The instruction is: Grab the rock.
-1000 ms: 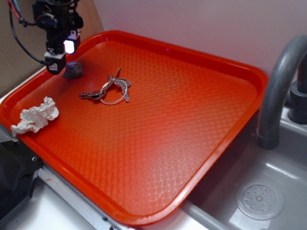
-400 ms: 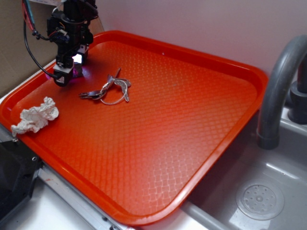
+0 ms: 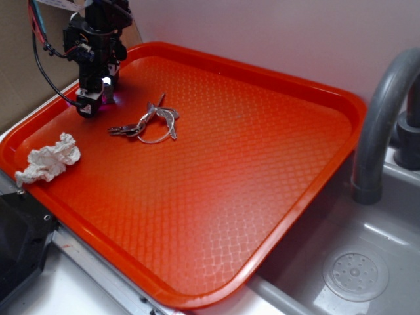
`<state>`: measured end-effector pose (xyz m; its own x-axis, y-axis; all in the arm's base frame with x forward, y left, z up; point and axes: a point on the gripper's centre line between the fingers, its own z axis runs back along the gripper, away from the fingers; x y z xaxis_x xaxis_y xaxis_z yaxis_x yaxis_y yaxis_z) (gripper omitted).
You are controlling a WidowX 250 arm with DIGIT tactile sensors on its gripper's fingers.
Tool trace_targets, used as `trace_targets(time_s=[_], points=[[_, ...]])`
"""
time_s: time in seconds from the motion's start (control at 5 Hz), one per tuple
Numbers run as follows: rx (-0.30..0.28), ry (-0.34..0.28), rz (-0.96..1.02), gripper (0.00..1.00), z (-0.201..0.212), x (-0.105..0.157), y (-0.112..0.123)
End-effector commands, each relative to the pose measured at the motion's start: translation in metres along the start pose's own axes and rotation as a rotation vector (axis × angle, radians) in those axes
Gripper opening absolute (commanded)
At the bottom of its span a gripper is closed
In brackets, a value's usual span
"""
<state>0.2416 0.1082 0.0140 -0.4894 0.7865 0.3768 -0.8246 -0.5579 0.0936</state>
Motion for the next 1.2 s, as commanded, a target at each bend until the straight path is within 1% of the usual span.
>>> trace_targets(time_s=[0.0,0.2,0.4,0.6,0.8,1.0], points=[[-0.061,-0.100,-0.111,0.00,0.009,0.011,0.021],[-0.156,-0.089,-0.345,0.00,0.036,0.022,0.016],[-0.362,-0.082,-0.526,0.00,0.081,0.038,0.030],[-0.495,-0.045,-0.680,0.00,0.118,0.051,0.040],[-0.581,-0.033,-0.903,0.00,0.156,0.050,0.053],[-0.632,0.023,-1.150,0.00,0.195,0.049,0.062]])
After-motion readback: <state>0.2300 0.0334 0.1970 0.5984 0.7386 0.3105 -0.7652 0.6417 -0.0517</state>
